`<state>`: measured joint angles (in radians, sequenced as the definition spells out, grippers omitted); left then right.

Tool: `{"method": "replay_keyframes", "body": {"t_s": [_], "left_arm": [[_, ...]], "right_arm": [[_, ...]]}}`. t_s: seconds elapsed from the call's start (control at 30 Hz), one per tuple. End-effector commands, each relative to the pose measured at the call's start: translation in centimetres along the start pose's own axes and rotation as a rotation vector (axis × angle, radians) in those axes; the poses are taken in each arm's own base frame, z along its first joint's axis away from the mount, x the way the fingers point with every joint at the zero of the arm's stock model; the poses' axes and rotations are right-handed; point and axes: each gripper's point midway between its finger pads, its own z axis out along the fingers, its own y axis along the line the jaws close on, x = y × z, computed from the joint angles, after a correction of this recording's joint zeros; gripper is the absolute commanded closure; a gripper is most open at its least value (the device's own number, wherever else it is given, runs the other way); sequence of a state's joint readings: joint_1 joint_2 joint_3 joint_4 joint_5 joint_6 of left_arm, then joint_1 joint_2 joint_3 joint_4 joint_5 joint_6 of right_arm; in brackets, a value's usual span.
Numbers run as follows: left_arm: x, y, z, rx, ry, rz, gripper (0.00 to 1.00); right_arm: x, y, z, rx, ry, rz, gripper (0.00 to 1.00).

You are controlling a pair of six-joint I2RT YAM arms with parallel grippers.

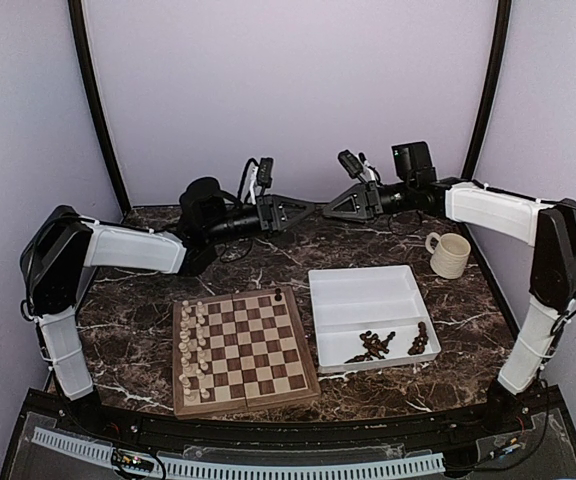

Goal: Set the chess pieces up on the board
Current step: Pass from the left arm to the right

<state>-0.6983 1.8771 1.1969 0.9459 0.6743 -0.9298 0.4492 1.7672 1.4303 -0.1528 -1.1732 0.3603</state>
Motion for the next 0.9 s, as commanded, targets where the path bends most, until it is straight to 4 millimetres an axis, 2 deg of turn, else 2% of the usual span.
{"method": "replay_keyframes", "body": {"t_s": [0.0,0.43,0.63,0.87], "left_arm": [[-1.0,-1.6,-0.2,0.042,-0.042,0.022,0.90],[-0.7,-1.1,0.4,0.060,-0.025,-0.004,0.89],[-0.7,-0.9,0.5,0.059,-0.023,-0.007,0.89],[-0.9,-1.0,0.6,0.065,-0.029,-0.004,0.89]], "right_arm": [[-1.5,1.6,-0.1,-0.073,-0.042,-0.022,0.59],[-1.6,2.4,0.0,-0.117,-0.056,-0.024,0.69],[-1.6,2.1,0.2,-0.110,-0.060,-0.010,0.73],[-1.3,1.4,0.5,-0.076,-0.055,-0.005,0.72]]}}
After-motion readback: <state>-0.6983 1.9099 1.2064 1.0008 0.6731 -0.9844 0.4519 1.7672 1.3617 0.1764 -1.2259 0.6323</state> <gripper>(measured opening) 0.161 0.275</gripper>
